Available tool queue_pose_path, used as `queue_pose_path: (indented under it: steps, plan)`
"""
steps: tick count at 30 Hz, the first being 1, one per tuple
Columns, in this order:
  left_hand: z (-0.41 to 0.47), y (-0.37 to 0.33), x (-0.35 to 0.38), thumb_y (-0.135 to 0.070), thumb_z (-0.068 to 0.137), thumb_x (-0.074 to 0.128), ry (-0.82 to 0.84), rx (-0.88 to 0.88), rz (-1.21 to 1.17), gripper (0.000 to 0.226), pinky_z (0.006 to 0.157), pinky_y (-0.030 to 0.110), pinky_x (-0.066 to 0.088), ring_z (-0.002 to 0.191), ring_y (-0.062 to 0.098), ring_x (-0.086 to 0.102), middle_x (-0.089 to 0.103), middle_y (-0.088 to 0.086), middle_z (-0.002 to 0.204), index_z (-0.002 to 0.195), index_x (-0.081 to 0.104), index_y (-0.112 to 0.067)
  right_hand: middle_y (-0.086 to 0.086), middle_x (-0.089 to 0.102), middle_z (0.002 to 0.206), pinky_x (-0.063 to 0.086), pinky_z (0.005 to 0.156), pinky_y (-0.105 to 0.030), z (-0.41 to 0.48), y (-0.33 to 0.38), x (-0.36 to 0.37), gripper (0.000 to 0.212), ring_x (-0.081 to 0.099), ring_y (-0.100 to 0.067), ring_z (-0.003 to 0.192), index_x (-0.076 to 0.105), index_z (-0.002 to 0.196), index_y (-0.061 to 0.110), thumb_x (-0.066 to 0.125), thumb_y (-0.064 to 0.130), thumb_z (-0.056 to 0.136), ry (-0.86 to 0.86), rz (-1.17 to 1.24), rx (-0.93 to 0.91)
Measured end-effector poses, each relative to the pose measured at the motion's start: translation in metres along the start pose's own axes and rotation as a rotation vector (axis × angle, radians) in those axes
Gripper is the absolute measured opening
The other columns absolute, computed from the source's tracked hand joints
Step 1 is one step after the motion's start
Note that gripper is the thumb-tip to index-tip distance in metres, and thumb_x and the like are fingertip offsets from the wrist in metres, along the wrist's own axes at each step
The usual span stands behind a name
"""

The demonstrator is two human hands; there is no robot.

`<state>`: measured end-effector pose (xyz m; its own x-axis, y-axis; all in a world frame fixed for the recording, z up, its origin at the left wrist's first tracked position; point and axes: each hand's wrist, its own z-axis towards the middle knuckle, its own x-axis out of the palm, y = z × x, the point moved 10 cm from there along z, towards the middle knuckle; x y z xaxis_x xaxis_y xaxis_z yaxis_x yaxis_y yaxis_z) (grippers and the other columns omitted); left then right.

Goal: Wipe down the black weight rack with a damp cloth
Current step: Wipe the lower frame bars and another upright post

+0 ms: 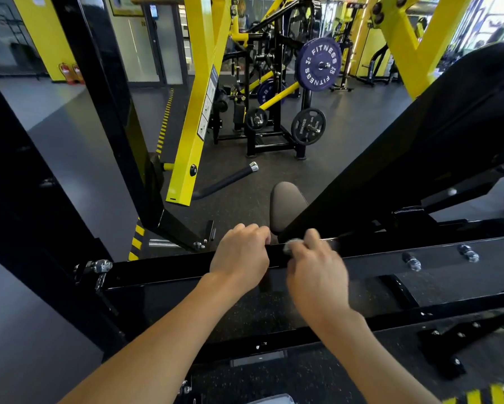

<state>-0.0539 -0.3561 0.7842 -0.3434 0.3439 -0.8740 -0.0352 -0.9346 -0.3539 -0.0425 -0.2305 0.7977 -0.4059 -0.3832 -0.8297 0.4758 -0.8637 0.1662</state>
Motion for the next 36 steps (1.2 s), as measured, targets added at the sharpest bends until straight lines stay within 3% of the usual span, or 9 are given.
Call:
queue_pose_path:
  steps: [2,6,10,14,20,25,27,31,36]
  plan:
    - [0.000,0.002,0.000,-0.007,0.093,0.045,-0.004,-0.007,-0.003,0.021,0.071,0.028,0.031,0.083,0.016,0.041,0.058,-0.003,0.090,0.089,0.057,-0.024,-0.004,0.054,0.084,0.040,0.048,-0.029,0.004,0.000,0.003,0.018,0.053,-0.020,0.062,0.075,0.089,0.013,0.078,0.009,0.073,0.031,0.015,-0.071]
    - [-0.002,0.001,-0.002,-0.005,0.095,0.044,-0.016,0.004,-0.011,0.023,0.072,0.027,0.034,0.085,0.015,0.045,0.057,-0.003,0.090,0.094,0.062,-0.018,-0.006,0.052,0.083,0.038,0.051,-0.030,0.010,-0.034,-0.004,0.008,0.054,-0.024,0.062,0.072,0.084,0.011,0.074,0.008,0.077,0.007,-0.037,0.099]
    - [-0.002,-0.002,-0.005,-0.009,0.096,0.045,-0.039,0.010,0.028,0.020,0.070,0.027,0.033,0.083,0.015,0.044,0.055,-0.005,0.088,0.092,0.061,-0.020,-0.003,0.055,0.088,0.046,0.048,-0.030,0.001,0.005,0.003,0.020,0.055,-0.019,0.066,0.074,0.094,0.015,0.076,0.009,0.075,0.049,0.061,-0.099]
    - [-0.003,0.002,-0.005,-0.008,0.097,0.043,-0.034,0.014,0.008,0.024,0.076,0.030,0.045,0.087,0.017,0.052,0.061,-0.003,0.091,0.096,0.065,-0.018,-0.003,0.051,0.088,0.047,0.053,-0.033,0.006,-0.041,-0.005,0.016,0.055,-0.022,0.069,0.074,0.095,0.014,0.070,0.010,0.080,0.023,0.039,0.031]
    - [0.000,0.007,0.002,-0.006,0.095,0.042,0.040,-0.040,-0.012,0.027,0.079,0.035,0.046,0.093,0.020,0.053,0.062,-0.002,0.093,0.093,0.066,-0.018,-0.002,0.055,0.096,0.050,0.063,-0.036,0.009,-0.072,-0.013,0.025,0.056,-0.026,0.086,0.074,0.093,0.017,0.066,-0.003,0.080,0.110,0.100,-0.048]
    - [0.011,-0.011,-0.015,-0.004,0.094,0.048,-0.030,-0.225,-0.542,0.030,0.080,0.032,0.053,0.088,0.016,0.065,0.070,-0.002,0.096,0.090,0.072,-0.021,0.002,0.046,0.112,0.042,0.080,-0.008,0.018,-0.123,-0.045,0.038,0.048,0.003,0.096,0.063,0.085,0.018,0.050,-0.017,0.089,0.023,0.671,0.319]
    - [0.013,-0.039,0.002,-0.015,0.099,0.050,0.137,-0.391,-0.957,0.022,0.083,0.036,0.056,0.090,0.020,0.069,0.070,0.006,0.108,0.103,0.071,-0.020,0.006,0.048,0.112,0.043,0.077,-0.005,0.019,-0.119,-0.047,0.045,0.049,0.012,0.095,0.063,0.082,0.022,0.047,-0.020,0.089,0.016,0.918,0.378]
    - [0.001,-0.116,0.030,-0.039,0.104,0.045,0.641,-0.489,-1.535,0.039,0.104,0.053,0.048,0.103,0.038,0.065,0.063,0.020,0.124,0.127,0.059,-0.011,-0.001,0.054,0.113,0.046,0.073,-0.012,0.028,-0.094,-0.053,0.046,0.054,-0.007,0.102,0.062,0.074,0.020,0.044,-0.021,0.086,0.097,1.210,0.318]
    - [0.006,-0.129,0.028,-0.027,0.107,0.040,0.559,-0.489,-1.710,0.037,0.098,0.046,0.054,0.108,0.031,0.065,0.066,0.017,0.121,0.128,0.060,-0.003,0.004,0.048,0.119,0.045,0.085,-0.014,0.040,-0.089,-0.053,0.045,0.047,-0.016,0.116,0.064,0.079,0.029,0.049,-0.013,0.090,0.240,1.047,0.210]
